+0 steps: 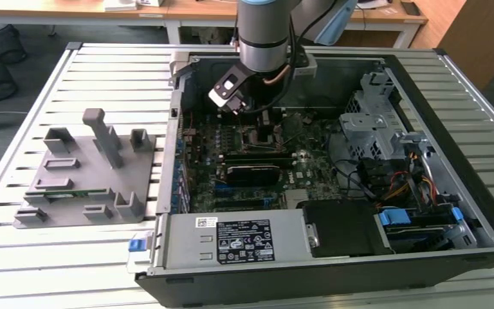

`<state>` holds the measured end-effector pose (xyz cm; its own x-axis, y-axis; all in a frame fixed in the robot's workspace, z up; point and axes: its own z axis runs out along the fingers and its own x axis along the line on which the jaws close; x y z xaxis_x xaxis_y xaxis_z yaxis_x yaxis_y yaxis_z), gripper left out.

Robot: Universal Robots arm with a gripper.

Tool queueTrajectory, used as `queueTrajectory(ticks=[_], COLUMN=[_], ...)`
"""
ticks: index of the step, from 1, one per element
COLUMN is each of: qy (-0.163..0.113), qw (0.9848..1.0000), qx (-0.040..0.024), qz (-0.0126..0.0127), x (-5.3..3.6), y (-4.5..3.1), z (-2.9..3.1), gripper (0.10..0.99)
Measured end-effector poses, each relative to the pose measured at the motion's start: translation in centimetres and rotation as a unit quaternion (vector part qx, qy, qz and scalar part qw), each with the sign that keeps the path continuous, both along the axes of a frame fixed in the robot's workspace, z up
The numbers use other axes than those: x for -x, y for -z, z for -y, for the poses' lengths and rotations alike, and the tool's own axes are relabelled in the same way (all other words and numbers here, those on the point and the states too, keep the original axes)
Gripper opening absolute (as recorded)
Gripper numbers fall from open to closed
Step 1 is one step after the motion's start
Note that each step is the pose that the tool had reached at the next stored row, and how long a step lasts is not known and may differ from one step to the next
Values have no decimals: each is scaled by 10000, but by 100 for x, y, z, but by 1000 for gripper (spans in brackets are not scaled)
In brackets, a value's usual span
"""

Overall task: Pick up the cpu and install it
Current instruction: 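Place the cpu into insertion slot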

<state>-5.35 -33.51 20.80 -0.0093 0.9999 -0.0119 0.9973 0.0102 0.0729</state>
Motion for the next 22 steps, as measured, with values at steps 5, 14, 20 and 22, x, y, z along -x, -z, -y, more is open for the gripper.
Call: queueTrajectory(ticks=[5, 14, 20, 22], qy=[1, 1, 1, 1], qw=[10000, 10000, 9999, 9999], qx=[0, 0, 0, 0], qz=[-39, -85, -102, -105], x=[-17, -30, -30, -31], y=[-40, -111, -138, -147], z=[-1, 0, 0, 0], gripper=[243, 106, 106, 106])
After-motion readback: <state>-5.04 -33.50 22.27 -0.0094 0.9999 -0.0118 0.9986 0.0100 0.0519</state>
